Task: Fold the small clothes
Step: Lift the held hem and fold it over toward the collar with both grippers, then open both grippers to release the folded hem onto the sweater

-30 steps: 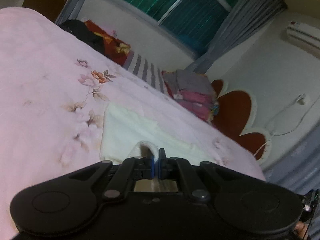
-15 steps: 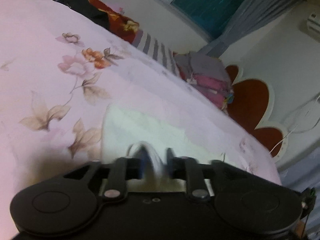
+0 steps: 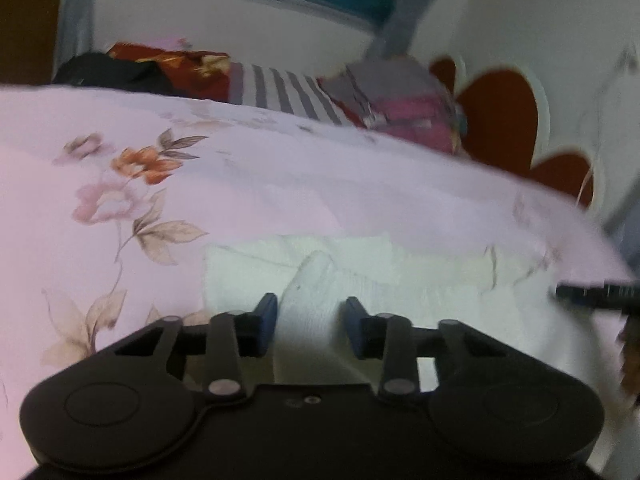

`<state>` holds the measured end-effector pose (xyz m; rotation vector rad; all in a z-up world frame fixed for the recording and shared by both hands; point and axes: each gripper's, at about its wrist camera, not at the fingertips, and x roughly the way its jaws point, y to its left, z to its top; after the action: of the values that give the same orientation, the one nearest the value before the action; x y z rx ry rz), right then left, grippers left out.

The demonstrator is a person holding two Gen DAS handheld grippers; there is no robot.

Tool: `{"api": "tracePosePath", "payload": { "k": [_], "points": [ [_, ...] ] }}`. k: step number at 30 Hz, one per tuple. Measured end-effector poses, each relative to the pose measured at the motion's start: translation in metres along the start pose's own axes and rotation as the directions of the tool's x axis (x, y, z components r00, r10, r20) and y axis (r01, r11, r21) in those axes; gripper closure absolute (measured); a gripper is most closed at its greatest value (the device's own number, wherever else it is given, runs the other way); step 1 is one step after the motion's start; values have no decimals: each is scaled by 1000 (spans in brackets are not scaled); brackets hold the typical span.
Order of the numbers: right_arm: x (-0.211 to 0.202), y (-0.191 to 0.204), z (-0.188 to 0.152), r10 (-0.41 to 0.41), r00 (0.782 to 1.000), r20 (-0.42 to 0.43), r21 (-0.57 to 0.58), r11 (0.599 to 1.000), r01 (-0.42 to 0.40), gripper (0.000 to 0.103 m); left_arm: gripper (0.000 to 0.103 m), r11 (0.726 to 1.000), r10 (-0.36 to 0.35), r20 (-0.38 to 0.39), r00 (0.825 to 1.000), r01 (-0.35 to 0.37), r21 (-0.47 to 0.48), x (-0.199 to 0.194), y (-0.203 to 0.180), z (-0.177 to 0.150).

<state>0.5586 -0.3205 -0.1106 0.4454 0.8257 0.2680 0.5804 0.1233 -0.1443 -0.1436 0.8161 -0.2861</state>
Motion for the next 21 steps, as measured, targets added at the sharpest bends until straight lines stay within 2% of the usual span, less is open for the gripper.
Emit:
{"api": "tracePosePath", "payload": {
  "k": [2, 3, 4, 5, 6, 7, 9, 11, 16, 20, 21],
  "points": [
    [12, 8, -1, -47, 998, -31, -57, 997, 46, 55, 76, 999, 15, -15, 1000, -14, 38, 5, -4, 0],
    [18, 10, -1, -63, 997, -35, -80, 995, 60, 59, 90, 999, 9, -18, 1000, -9, 39, 5, -4, 1],
    [20, 14, -2, -77, 996, -35, -105, 992, 73, 67, 100, 999, 3, -9, 1000, -3, 34, 4, -3, 1],
    [21, 15, -3, -80, 996, -40, -124, 989, 74, 100, 100, 1000, 1, 24, 1000, -2, 20, -1, -2, 2],
    [21, 16, -4, -77, 996, -42, -136, 988, 71, 102, 100, 1000, -3, 71, 997, 3, 3, -7, 1, 2],
    [15, 18, -4, -75, 997, 1, -146, 987, 74, 102, 100, 1000, -3, 119, 993, 5, -17, -14, 4, 0],
    [-4, 16, -4, -42, 993, 113, -110, 992, 54, 102, 100, 999, 41, 148, 988, -38, -24, -16, 5, -2],
    [-3, 12, -5, -71, 986, 151, -93, 992, 86, 102, 100, 998, 50, 135, 990, -45, -40, -10, 8, -3],
    [15, 10, -7, -114, 988, 105, -95, 988, 124, 102, 100, 996, 68, 77, 995, -64, -55, 4, 6, -1],
    [26, 6, -11, -169, 984, 60, -106, 979, 174, 102, 100, 996, 79, 69, 994, -76, -48, 8, 4, -1],
    [27, 6, -13, -172, 983, 62, -109, 978, 178, 102, 97, 996, 79, 66, 995, -76, -43, 8, 3, -1]
  ]
}}
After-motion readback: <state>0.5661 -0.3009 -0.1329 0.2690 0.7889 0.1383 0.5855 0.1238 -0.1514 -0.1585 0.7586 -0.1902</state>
